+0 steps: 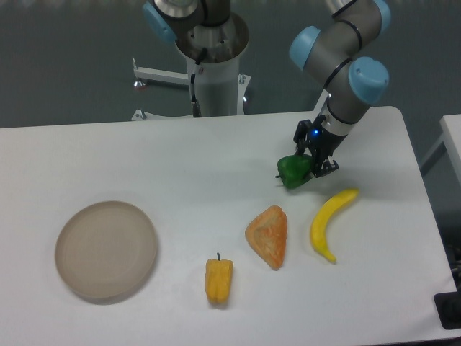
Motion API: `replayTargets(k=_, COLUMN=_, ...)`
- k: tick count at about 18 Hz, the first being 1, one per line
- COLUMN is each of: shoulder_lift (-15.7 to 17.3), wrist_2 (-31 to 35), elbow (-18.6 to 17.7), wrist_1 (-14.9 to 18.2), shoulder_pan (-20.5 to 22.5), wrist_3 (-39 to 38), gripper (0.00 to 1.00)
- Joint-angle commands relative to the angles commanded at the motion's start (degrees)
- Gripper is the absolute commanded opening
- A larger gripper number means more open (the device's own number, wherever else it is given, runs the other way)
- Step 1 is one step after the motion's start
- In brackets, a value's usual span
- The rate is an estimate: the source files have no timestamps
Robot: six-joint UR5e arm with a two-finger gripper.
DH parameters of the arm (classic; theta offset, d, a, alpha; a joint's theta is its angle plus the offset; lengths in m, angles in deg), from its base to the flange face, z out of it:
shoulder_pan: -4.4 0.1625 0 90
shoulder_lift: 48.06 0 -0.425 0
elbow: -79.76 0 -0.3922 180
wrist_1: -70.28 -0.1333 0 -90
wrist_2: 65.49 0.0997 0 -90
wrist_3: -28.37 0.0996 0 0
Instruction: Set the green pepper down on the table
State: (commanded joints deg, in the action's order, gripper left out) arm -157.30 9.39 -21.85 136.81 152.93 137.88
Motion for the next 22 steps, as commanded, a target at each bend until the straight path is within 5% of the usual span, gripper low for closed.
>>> replayTargets(k=3, shoulder_lift=-0.09, wrist_2=0.0, elbow=0.17, wrist_1=0.0, shoulder_pan=0.0, wrist_3=-0.18, gripper=0.38)
replayTargets(k=5, shoulder_lift=-0.09, wrist_2=0.0, elbow=0.44, wrist_1=0.0, shoulder_pan=0.0, wrist_3=-0.26, gripper=0.55)
replayTargets(k=7, shoulder_lift=-0.35, wrist_2=-0.18, elbow=0.88, wrist_1=0.09, shoulder_pan=0.0, wrist_3=-0.26, gripper=0.86)
replayTargets(k=9, shoulder_lift=-0.35, wrist_2=-0.09, elbow=1.14, wrist_1=0.0, shoulder_pan=0.0, wrist_3=-0.44, gripper=0.98)
replayTargets(k=22, shoulder_lift=-2.02, wrist_2=0.35, elbow=13.97, wrist_1=0.53, shoulder_pan=-1.14, wrist_3=-8.7, gripper=1.0)
